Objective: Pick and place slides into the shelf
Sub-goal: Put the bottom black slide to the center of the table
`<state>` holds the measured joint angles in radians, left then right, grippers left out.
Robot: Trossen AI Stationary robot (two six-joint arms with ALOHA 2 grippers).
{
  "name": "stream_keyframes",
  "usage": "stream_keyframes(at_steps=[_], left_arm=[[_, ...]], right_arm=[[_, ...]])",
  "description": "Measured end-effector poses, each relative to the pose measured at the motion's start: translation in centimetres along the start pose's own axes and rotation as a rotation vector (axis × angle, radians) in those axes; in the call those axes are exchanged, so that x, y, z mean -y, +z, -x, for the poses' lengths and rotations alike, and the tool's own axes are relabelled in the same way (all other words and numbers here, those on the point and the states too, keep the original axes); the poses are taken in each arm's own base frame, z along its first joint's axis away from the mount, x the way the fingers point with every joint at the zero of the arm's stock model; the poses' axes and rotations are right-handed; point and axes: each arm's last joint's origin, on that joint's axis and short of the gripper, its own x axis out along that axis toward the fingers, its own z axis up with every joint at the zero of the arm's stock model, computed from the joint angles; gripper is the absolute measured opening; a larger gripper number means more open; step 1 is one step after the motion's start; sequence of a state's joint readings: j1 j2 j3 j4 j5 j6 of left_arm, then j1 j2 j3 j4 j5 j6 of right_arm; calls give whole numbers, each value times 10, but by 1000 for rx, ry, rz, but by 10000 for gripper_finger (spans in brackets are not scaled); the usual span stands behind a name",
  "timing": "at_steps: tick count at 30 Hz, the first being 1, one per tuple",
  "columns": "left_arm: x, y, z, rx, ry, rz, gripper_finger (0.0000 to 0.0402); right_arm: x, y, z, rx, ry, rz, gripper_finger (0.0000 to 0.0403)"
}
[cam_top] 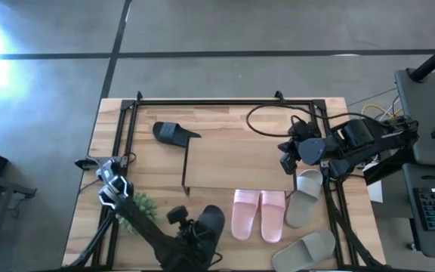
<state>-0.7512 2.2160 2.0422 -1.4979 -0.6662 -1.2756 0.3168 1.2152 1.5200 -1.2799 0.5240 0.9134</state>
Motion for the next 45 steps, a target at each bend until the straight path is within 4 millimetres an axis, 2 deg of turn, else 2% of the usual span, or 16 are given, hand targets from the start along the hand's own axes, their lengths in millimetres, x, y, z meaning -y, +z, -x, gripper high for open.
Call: stream_keyframes(at_steps=[9, 13, 19, 23, 29, 36, 45], left_arm=[[-1, 18, -38, 5, 102, 20, 0], [-2, 25, -53, -13, 133, -45, 0], [1, 28, -66, -27, 142, -46, 3], [4, 30, -76, -14, 110, 0, 35], [4, 31, -87, -75, 92, 23, 113], [0, 32, -85, -112, 87, 23, 181], [-11, 41, -56, -66, 23, 64, 189]], right_arm=[[0, 0, 0, -1, -1, 34, 13], [0, 0, 0, -1, -2, 37, 13], [1, 0, 0, 2, -4, 51, 13], [1, 0, 0, 17, -16, 51, 13], [1, 1, 0, 20, -19, 67, 13], [1, 1, 0, 22, -21, 82, 13], [1, 1, 0, 23, -22, 103, 13]])
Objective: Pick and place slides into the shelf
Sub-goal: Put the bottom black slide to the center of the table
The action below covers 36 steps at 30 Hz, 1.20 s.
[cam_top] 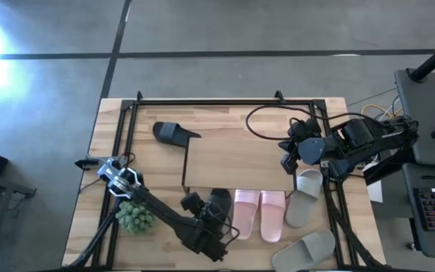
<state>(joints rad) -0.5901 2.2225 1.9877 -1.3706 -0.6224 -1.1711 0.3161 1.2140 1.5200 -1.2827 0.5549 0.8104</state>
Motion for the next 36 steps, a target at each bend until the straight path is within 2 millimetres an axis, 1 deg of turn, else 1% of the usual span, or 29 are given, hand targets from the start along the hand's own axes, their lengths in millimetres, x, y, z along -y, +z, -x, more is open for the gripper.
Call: stream_keyframes(at_steps=[3, 5, 7, 9, 12, 16, 18, 20, 23, 26, 30, 34, 36], left_arm=[[-6, 2, 14, -32, -55, 22, 189], [-9, 2, 23, -50, -90, 69, 189], [-11, 0, 30, -63, -108, 154, 188], [-12, -2, 34, -87, -117, 276, 178], [-10, -9, 40, -98, -125, 392, 141], [-7, -17, 43, -106, -124, 485, 62], [-8, -20, 42, -115, -109, 532, 22], [-10, -22, 37, -136, -66, 590, 8], [-14, -28, 28, -175, -15, 639, 10], [-20, -33, 25, -178, -6, 715, 3], [-25, -40, 19, -158, -48, 823, 2], [-29, -45, 5, -131, -153, 908, 1], [-30, -49, -4, -132, -176, 926, 0]], right_arm=[[0, 0, 0, 5, -5, 4, 13], [0, 0, 0, 4, -6, 9, 13], [0, 0, 0, 4, -6, 12, 13], [0, 0, 0, 4, -8, 13, 13], [1, 0, 0, 9, -13, 13, 13], [1, 0, 0, 9, -13, 33, 13], [1, 0, 0, 14, -17, 39, 13], [1, 0, 0, 16, -20, 39, 13], [1, 0, 0, 16, -20, 42, 13], [1, 0, -1, 15, -21, 53, 13], [1, -1, -2, 12, -24, 57, 13], [0, -3, -5, 3, -31, 64, 13], [0, -5, -7, -2, -36, 69, 13]])
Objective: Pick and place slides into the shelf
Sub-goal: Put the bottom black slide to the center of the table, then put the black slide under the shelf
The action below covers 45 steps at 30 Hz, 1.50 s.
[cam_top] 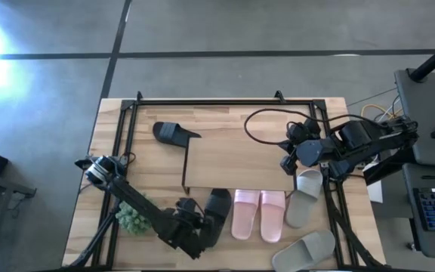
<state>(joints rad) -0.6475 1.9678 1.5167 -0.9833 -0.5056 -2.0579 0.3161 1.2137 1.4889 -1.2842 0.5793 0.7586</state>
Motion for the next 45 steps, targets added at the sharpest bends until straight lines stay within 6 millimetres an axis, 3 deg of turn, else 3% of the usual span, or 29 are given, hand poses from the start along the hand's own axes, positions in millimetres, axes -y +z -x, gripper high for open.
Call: stream_keyframes(at_steps=[4, 9, 21, 33, 39, 45], left_arm=[[-9, -5, -19, -20, -21, 26, 0], [-12, -4, -27, -29, -27, 42, 0], [7, 9, -43, -37, -114, -25, 0], [14, 10, -40, -111, -134, -143, 0], [10, 3, -9, -184, -192, -167, 0], [3, 27, 60, 30, -388, -127, 0]], right_arm=[[-1, -4, -5, -15, -13, 13, 13], [-1, -6, -8, -23, -20, 20, 13], [-1, -6, -7, -22, -19, 23, 13], [0, -6, -7, -21, -19, 20, 13], [0, -7, -7, -23, -21, 33, 13], [2, -7, -4, -39, 4, 61, 13]])
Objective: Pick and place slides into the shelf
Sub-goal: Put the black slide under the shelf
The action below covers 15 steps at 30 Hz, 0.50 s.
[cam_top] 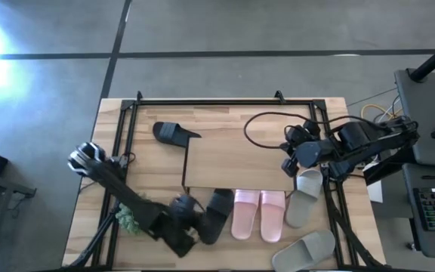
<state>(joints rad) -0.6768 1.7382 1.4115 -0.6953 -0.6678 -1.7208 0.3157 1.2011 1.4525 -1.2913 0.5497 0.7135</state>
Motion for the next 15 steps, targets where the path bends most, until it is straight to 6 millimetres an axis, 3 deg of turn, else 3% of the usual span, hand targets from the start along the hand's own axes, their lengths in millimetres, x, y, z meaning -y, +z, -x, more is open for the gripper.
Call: stream_keyframes(at_steps=[7, 15], left_arm=[[-11, 71, 78, 450, -99, 16, 0], [-58, 155, 113, 525, 156, -146, 0]], right_arm=[[7, -1, 8, 16, 23, 2, 13], [11, -1, 12, 37, 29, -11, 13]])
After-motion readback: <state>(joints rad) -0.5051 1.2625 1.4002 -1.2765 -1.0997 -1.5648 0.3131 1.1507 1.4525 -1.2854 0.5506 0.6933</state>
